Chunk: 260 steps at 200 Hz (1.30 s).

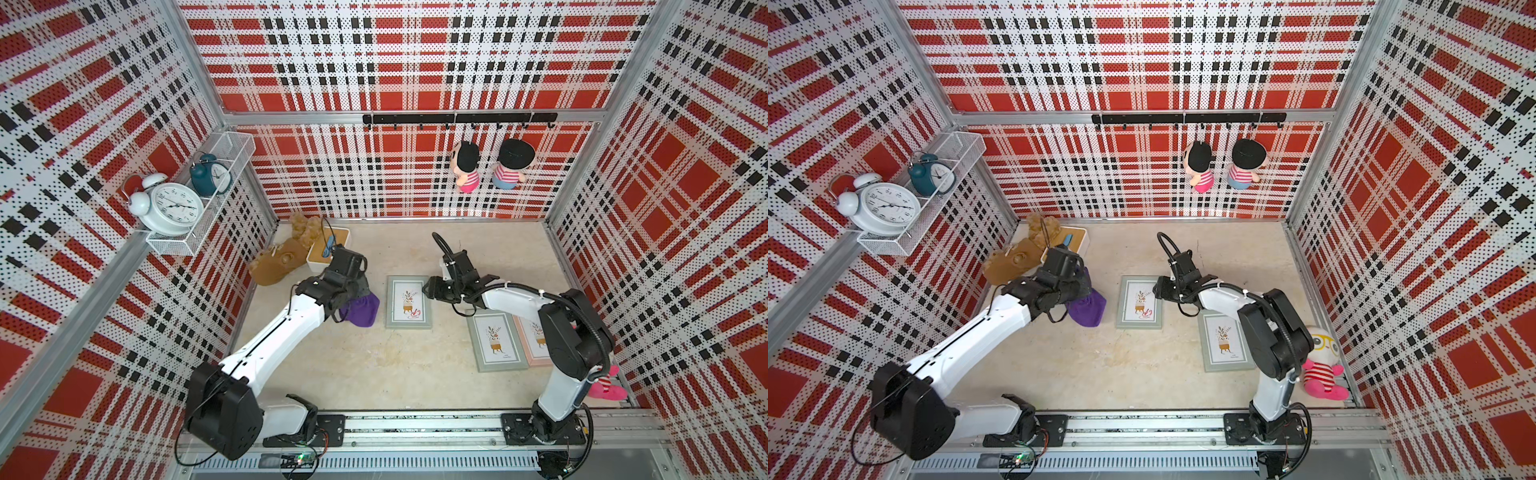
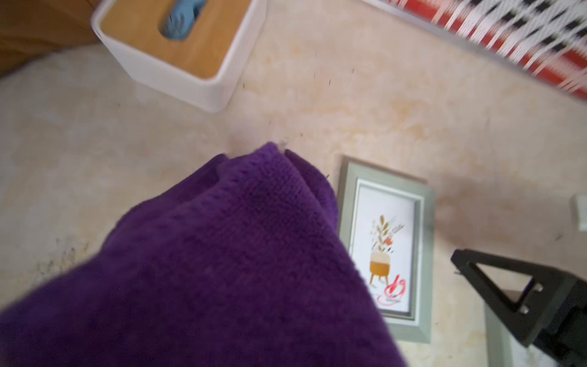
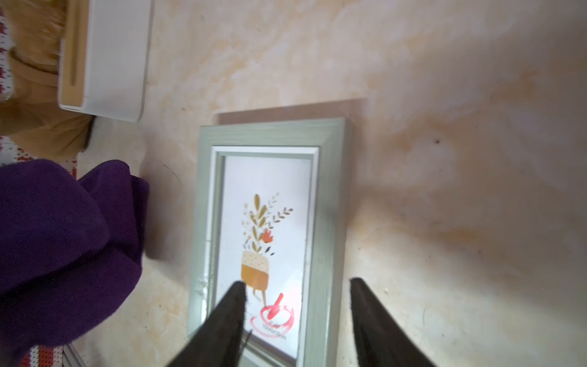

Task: Wipe the picture frame with a cloth
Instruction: Wipe the dirt from the picture frame, then adjust the cleaning item.

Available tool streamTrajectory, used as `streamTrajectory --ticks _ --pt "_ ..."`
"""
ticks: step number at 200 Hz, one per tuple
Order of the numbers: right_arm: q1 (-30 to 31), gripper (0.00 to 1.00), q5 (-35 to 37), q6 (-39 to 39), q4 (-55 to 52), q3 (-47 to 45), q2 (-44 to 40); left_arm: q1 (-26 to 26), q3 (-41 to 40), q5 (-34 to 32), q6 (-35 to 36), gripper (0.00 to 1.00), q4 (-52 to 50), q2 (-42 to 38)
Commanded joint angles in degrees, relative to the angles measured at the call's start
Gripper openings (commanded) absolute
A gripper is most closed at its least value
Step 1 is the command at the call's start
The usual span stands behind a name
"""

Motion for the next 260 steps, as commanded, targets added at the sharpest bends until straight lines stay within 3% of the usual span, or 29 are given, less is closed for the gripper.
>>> streamTrajectory --ticks 1,22,51,77,115,149,204,260 --pt "-0.42 0.73 -3.07 -0.56 4.46 -0.51 -7.15 0.42 4.36 0.92 1.36 0.0 0.28 -2.42" --pt "-1.08 0.89 -6.49 1.77 10.52 -4.27 -12.83 -1.04 7.01 3.27 -0.71 0.0 4.75 -3.64" --pt "-1.51 1.0 -8.82 6.87 18.93 -8.89 -20.49 -5.2 8.71 5.89 -5.04 0.0 12.37 -3.44" --pt "-1.63 1.0 -14.85 14.12 31.12 -12.95 -23.98 -7.93 8.47 10.76 -10.63 0.0 20.83 -1.59" --pt "-1.45 1.0 -20.64 31.08 54.52 -19.43 -23.23 -8.89 5.41 14.69 -22.42 0.0 32.96 1.18" --pt "-1.34 1.0 -23.99 33.51 61.3 -20.06 -20.94 -8.88 6.18 20.53 -26.7 0.0 37.47 4.86" --pt "-1.23 0.74 -29.03 27.52 58.22 -16.06 -17.22 -9.24 4.53 28.98 -32.43 0.0 45.68 7.22" --pt "-1.2 0.5 -29.17 23.05 50.23 -11.85 -15.08 -10.56 3.74 31.96 -32.87 0.03 46.6 8.11"
